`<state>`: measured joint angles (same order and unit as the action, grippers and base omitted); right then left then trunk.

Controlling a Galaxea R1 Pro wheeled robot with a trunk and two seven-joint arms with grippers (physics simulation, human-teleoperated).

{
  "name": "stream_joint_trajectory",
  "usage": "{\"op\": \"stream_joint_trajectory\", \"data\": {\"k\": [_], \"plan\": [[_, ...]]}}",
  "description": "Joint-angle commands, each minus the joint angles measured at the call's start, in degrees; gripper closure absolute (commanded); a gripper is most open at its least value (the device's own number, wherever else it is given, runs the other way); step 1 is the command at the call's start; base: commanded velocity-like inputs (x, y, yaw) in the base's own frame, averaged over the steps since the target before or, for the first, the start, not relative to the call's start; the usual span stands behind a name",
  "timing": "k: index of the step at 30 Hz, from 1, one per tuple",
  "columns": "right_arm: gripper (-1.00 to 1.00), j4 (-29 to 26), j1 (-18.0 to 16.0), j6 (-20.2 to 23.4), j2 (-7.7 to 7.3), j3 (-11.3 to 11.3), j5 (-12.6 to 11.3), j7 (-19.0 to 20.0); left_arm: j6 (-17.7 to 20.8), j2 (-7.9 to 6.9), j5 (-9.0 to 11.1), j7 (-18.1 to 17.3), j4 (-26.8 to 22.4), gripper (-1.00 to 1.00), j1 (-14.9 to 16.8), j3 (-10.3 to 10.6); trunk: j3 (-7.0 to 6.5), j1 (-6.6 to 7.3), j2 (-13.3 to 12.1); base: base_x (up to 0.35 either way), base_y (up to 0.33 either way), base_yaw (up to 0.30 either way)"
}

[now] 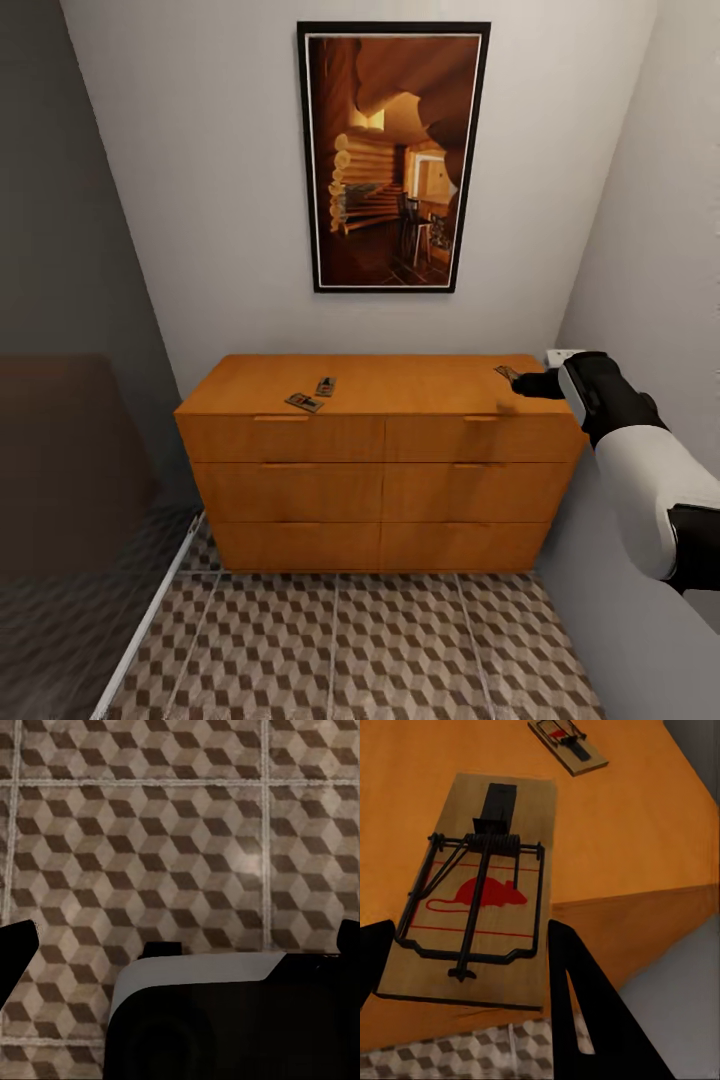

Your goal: Take the four mousetraps from the cabinet in the bathroom and place them on the bathroom floor. Make sure all four end up on the same floor surface, and ensure that at least two of them are either under or directly next to the same bathroom sink.

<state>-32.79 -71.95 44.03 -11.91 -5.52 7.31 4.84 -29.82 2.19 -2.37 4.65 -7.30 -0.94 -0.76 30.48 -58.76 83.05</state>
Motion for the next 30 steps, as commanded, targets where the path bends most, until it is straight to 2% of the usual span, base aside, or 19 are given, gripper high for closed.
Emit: {"op": "stream_joint_trajectory", "data": {"k": [1,9,21,26,29,30], "plan": [[1.00,-0.1,0.0,0.3,0.04,-0.3,0.4,0.5,-0.1,0.01,-0.3,0.3,-0.1,-1.00,0.0,0.0,0.04,0.03,0.0,-0.316,0.027,0.000],[1.00,0.9,0.0,-0.2,0.14,-0.3,0.4,0.5,-0.1,0.01,-0.3,0.3,-0.1,-1.00,0.0,-0.1,0.04,0.03,0.0,-0.322,0.007,0.000],[1.00,6.0,0.0,-5.2,0.98,-0.3,0.6,0.5,-0.1,0.01,-0.3,0.3,-0.1,-1.00,0.0,-0.1,0.04,0.03,0.0,-0.325,0.000,0.000],[1.00,11.2,0.0,-10.6,1.84,-0.3,1.3,0.5,-0.1,0.01,-0.3,0.3,-0.1,-1.00,0.0,-0.1,0.04,0.03,0.0,-0.214,0.000,0.000],[1.00,17.1,0.0,-17.5,2.57,-0.3,1.7,0.5,-0.1,0.01,-0.3,0.3,-0.1,-1.00,0.0,-0.1,0.04,0.03,0.0,-0.053,0.000,0.000],[1.00,20.1,0.0,-21.3,2.76,-0.3,1.7,0.5,-0.1,0.01,-0.3,0.3,-0.1,-1.00,0.0,-0.1,0.04,0.03,0.0,-0.024,0.000,0.000]]}}
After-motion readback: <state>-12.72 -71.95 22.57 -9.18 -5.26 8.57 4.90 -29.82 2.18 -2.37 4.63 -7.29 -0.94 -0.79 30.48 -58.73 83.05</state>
